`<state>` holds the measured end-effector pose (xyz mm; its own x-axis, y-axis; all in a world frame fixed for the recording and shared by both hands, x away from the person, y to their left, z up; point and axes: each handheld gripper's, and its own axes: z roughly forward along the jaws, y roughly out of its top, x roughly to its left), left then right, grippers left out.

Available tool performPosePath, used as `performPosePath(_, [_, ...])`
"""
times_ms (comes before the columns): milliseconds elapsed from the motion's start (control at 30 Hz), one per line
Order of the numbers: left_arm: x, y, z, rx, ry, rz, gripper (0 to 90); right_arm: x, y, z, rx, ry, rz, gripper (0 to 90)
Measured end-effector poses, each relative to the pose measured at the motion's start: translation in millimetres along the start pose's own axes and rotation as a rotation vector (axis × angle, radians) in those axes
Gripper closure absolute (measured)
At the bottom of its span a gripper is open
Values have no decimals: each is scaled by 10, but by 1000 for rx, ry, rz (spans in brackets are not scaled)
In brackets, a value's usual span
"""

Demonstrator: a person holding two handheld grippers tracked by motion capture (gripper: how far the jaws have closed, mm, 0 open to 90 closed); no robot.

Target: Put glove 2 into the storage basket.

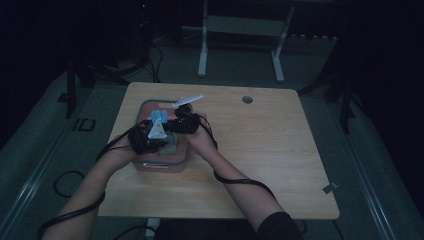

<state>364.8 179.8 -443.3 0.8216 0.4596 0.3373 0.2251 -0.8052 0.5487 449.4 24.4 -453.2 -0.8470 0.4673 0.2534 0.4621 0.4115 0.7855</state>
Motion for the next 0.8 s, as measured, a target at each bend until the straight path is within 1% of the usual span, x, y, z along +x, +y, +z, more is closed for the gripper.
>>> performPosePath(167, [17, -45, 105, 10, -12, -14, 756, -64, -52, 103, 26, -11, 21, 777])
performPosePath(200, [19, -52, 128, 10, -24, -20, 756, -76, -64, 119, 31, -15, 25, 777])
performPosePath(267, [9, -64, 180, 13, -32, -24, 756, -102, -93, 147, 46, -20, 34, 776])
performPosePath(333, [-4, -76, 235, 18, -43, -31, 756, -128, -124, 178, 72, -29, 39, 775])
performPosePath(433, [-12, -90, 319, 29, -58, -41, 755, -153, -157, 222, 106, -50, 30, 770])
performPosePath(500, [-9, -93, 333, 34, -61, -37, 755, -163, -164, 231, 110, -52, 35, 768])
performPosePath(533, [-5, -106, 368, 34, -66, -50, 755, -167, -163, 233, 112, -52, 38, 765])
performPosePath(600, [10, -127, 400, 46, -71, -54, 755, -169, -148, 243, 123, -70, 28, 715])
performPosePath(633, [22, -140, 415, 49, -77, -60, 755, -169, -148, 243, 123, -70, 28, 715])
performPosePath(667, [29, -148, 433, 53, -80, -67, 754, -179, -145, 228, 122, -88, 27, 706])
performPosePath(767, [41, -131, 457, 64, -94, -71, 752, -204, -151, 205, 120, -92, 37, 695])
performPosePath(800, [46, -128, 472, 70, -99, -72, 751, -234, -161, 175, 118, -88, 42, 676])
